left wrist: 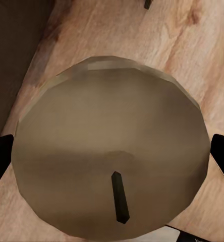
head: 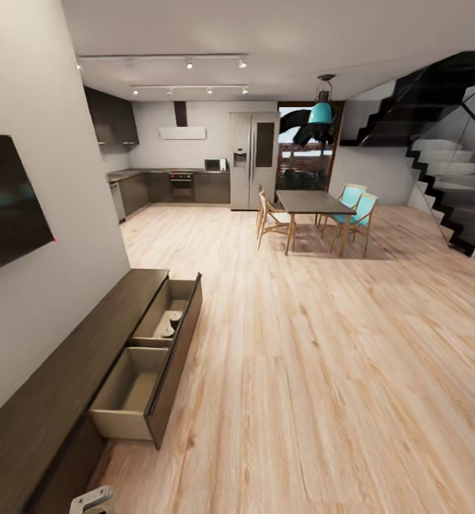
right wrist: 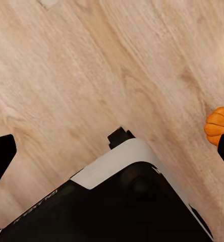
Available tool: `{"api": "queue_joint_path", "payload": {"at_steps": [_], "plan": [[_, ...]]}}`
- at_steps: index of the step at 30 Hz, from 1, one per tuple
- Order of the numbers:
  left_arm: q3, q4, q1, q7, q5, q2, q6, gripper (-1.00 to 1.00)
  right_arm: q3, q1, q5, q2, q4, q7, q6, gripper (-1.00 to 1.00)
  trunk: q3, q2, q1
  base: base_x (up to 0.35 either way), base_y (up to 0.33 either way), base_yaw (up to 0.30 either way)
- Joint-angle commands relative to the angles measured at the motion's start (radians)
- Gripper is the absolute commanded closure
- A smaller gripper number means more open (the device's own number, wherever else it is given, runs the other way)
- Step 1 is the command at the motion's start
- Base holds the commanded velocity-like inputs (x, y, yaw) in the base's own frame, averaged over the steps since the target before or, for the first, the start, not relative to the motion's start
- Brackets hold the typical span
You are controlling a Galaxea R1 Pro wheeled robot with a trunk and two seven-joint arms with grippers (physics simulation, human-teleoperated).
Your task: Place each of the two pumpkins and all three candles from the living room inside a cabinet in the living room (use any cabinet), then make sure every cabinet is closed, and position the cauldron so it is next to a table in the living room.
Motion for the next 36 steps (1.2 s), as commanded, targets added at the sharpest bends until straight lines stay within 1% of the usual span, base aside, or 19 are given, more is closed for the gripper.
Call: {"api": "queue_joint_path", "payload": {"at_steps": [1, 25, 28, 36], "plan": [[0.0, 0.0, 0.0, 0.0, 0.0, 0.0, 0.0, 1.0, 0.0, 0.0, 0.0, 0.0, 0.0, 0.0, 0.0, -1.0, 0.0, 0.0, 0.0, 0.287, 0.036, -0.272], [0.0, 0.0, 0.0, 0.001, -0.003, 0.0, -0.002, 1.0, 0.0, 0.0, 0.0, 0.002, 0.0, 0.0, 0.0, -1.0, 0.0, 0.0, 0.0, 0.294, 0.003, -0.273], [0.0, 0.0, 0.0, 0.001, -0.003, 0.0, -0.002, 1.0, 0.0, 0.0, 0.0, 0.002, 0.0, 0.0, -0.001, -1.0, 0.0, 0.0, 0.0, 0.311, 0.0, -0.144], [0.0, 0.0, 0.0, 0.001, -0.003, 0.001, -0.002, 1.0, 0.0, 0.0, 0.0, 0.002, 0.0, 0.0, -0.001, -1.0, 0.0, 0.0, 0.0, 0.312, 0.0, -0.014]]}}
